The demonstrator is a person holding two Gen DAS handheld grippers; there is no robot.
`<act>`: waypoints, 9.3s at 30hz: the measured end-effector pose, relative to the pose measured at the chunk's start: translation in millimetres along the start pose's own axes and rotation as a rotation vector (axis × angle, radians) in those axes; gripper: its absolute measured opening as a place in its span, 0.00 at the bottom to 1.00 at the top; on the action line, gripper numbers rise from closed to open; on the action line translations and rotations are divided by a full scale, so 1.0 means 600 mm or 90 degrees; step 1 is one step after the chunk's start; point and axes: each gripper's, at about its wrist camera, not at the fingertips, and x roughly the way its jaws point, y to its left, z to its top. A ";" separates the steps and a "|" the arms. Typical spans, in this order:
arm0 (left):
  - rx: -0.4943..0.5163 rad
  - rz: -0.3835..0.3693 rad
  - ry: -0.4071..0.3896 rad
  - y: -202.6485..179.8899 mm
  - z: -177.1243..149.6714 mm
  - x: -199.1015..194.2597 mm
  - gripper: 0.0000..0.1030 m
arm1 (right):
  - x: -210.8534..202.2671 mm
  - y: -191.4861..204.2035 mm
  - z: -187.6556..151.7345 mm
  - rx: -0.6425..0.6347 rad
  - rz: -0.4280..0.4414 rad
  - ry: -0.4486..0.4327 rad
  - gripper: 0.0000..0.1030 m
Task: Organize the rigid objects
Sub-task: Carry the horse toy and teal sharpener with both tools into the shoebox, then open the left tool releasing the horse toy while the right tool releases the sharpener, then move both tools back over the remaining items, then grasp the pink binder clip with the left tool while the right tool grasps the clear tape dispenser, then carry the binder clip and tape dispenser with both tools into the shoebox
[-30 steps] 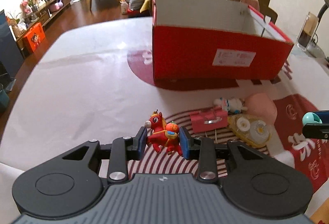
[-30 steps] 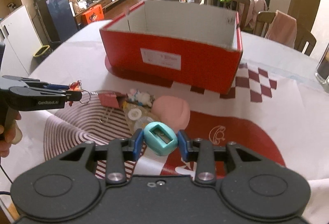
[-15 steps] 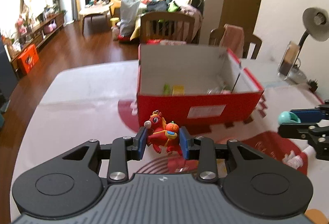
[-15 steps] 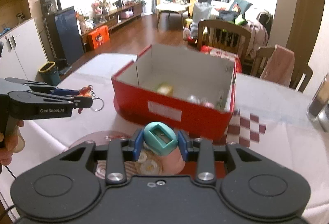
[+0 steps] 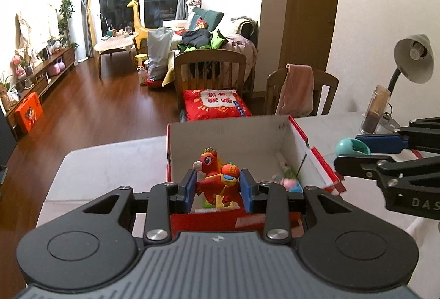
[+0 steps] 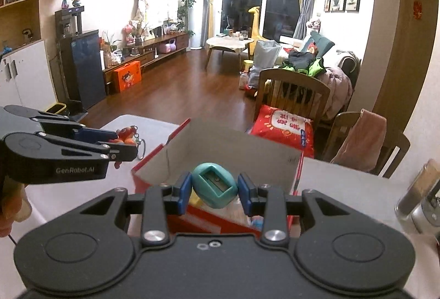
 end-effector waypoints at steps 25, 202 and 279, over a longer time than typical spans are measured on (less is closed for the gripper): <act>0.004 0.036 0.157 -0.002 0.022 0.268 0.32 | 0.232 -0.088 -0.025 0.000 -0.014 0.121 0.35; -0.157 0.016 0.190 0.009 -0.256 0.116 0.48 | 0.095 0.072 -0.270 0.039 0.103 0.207 0.48; -0.048 0.043 0.169 -0.007 0.023 0.306 0.48 | 0.268 -0.093 -0.028 0.006 -0.010 0.196 0.49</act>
